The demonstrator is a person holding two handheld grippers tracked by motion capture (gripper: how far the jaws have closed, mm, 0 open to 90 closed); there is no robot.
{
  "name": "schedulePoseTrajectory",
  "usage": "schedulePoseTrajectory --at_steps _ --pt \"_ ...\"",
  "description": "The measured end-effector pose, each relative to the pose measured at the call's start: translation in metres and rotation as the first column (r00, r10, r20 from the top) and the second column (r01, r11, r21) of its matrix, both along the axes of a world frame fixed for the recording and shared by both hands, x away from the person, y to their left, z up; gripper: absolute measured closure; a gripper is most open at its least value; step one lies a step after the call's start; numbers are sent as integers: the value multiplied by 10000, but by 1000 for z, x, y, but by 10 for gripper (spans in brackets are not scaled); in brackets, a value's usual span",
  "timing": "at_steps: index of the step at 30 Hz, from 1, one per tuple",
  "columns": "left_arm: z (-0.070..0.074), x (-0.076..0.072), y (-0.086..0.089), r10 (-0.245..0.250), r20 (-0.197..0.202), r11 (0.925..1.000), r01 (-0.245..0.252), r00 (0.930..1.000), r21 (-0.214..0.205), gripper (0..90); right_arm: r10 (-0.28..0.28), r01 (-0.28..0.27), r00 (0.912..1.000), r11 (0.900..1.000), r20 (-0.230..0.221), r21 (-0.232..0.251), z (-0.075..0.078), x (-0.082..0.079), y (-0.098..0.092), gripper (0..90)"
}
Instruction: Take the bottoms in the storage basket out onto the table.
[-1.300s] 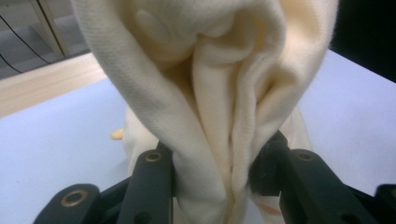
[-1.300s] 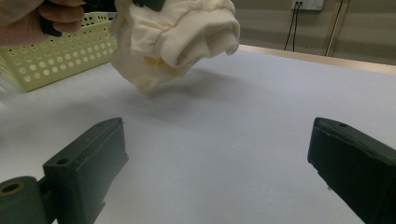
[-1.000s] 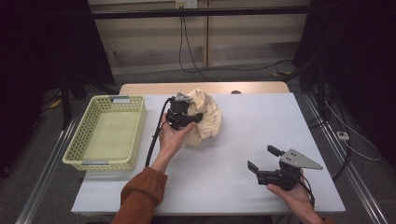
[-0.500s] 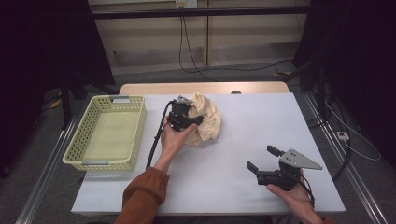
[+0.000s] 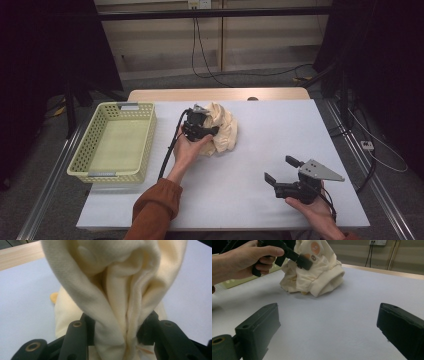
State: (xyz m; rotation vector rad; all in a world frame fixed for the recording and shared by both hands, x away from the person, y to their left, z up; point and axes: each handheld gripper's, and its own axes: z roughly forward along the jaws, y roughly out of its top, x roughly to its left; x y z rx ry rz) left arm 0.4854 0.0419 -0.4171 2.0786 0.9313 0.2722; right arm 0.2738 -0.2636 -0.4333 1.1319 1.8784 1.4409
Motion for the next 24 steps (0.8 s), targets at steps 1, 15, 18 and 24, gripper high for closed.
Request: schedulePoseTrajectory --at_steps 1,15,18,24 --pt "-1 1 0 -72 18 9999 72 10000 99 597 2 -2 10000 10000 1 1 0 0 0 44" --pt "-15 7 -4 -96 251 9997 90 9996 241 518 -27 27 10000 10000 -2 48 0 0 0 44" --pt "-18 8 -5 -189 246 9993 181 9995 315 508 -19 19 10000 10000 -8 36 0 0 0 44" --pt "-24 11 -6 -126 212 9996 121 9997 255 468 -4 4 10000 10000 -3 18 0 0 0 44"
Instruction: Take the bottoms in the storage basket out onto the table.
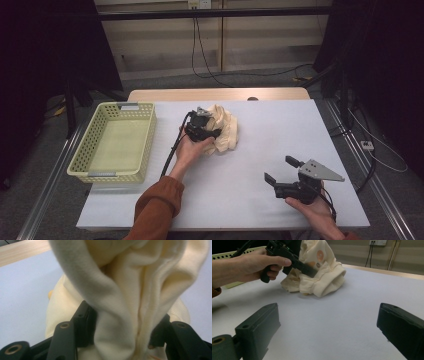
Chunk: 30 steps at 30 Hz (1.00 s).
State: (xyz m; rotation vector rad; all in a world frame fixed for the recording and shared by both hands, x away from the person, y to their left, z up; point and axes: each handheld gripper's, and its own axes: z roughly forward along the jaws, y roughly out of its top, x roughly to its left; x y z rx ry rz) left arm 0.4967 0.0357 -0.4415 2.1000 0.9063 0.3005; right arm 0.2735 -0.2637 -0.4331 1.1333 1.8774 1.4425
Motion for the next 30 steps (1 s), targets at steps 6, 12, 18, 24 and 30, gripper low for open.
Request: schedulePoseTrajectory --at_steps 6,12,18,24,30 --pt "-2 -2 -8 133 89 9995 -135 9999 294 396 -9 9 10000 10000 4 -16 0 0 0 44" --pt "-6 -1 -10 150 179 9991 -157 9997 403 347 -41 41 10000 10000 6 -4 0 -1 -1 44" --pt "-7 0 -8 205 61 9993 -207 9998 323 270 -79 79 10000 10000 9 50 0 -1 -2 44" --pt "-9 -1 -8 430 105 9983 -433 9990 395 142 -17 18 10000 10000 32 -24 0 -1 -1 44" --pt "-9 -1 -6 376 78 9989 -378 9993 263 89 -23 23 10000 10000 3 -20 0 -1 -1 44"
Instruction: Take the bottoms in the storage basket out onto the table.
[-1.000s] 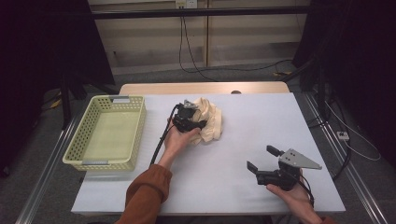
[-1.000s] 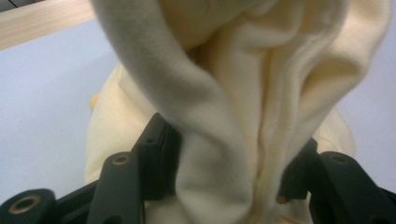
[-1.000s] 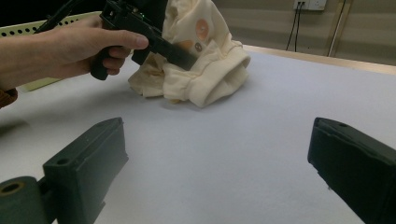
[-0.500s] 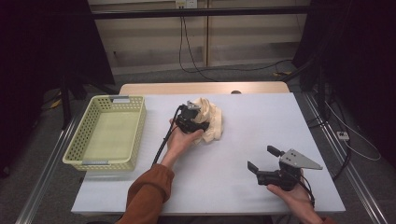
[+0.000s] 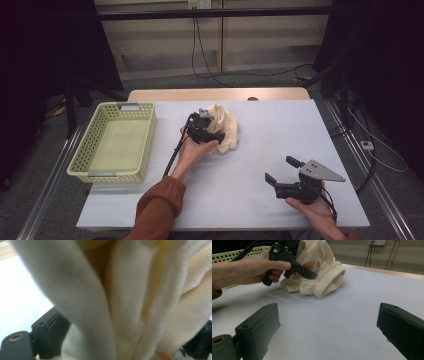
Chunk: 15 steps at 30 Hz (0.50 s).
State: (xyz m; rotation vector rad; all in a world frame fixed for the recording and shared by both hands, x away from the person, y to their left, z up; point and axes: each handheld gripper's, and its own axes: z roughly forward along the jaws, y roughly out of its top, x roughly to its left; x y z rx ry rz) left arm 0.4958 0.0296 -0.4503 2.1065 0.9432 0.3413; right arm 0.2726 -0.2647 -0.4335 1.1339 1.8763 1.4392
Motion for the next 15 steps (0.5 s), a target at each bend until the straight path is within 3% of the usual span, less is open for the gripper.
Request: schedulePoseTrajectory --at_steps 6,15 --pt "2 0 2 134 -185 9983 -145 9997 -563 66 -13 13 10000 10000 -31 36 -1 1 -1 44" --pt "5 -1 2 75 154 9978 -65 9999 -656 58 -14 15 10000 9999 -77 123 -2 2 -3 44"
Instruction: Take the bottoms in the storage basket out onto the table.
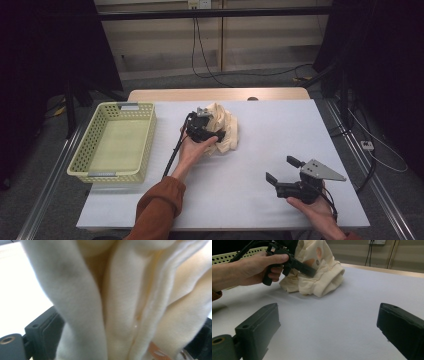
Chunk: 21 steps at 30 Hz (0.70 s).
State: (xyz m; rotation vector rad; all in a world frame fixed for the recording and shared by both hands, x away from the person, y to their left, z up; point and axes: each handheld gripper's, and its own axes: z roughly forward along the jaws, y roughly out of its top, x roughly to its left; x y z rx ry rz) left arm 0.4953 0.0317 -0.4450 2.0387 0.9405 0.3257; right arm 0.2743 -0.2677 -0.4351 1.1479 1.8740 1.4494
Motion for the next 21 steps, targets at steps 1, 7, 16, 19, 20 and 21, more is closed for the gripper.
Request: schedulePoseTrajectory --at_steps 1,7,16,19,20,21 --pt "1 0 0 -3 37 10000 3 10000 12 58 9 -9 10000 10000 -4 -3 0 0 0 44" --pt "7 -2 2 -66 219 10000 67 9997 -66 56 -23 23 10000 10000 -34 60 0 0 0 44" --pt "12 -4 2 -279 484 9989 296 9984 -367 53 -22 23 10000 9999 -79 102 -1 2 -1 44" --pt "14 -5 2 -349 619 9985 374 9975 -391 51 -55 56 10000 9999 -57 103 -1 2 -1 44" --pt "15 -6 3 -356 672 9983 386 9971 -435 52 -59 60 10000 10000 -45 72 -1 2 -1 45" --pt "16 -7 3 -385 751 9981 419 9964 -451 52 -57 57 10000 10000 -47 64 -1 2 -1 45"
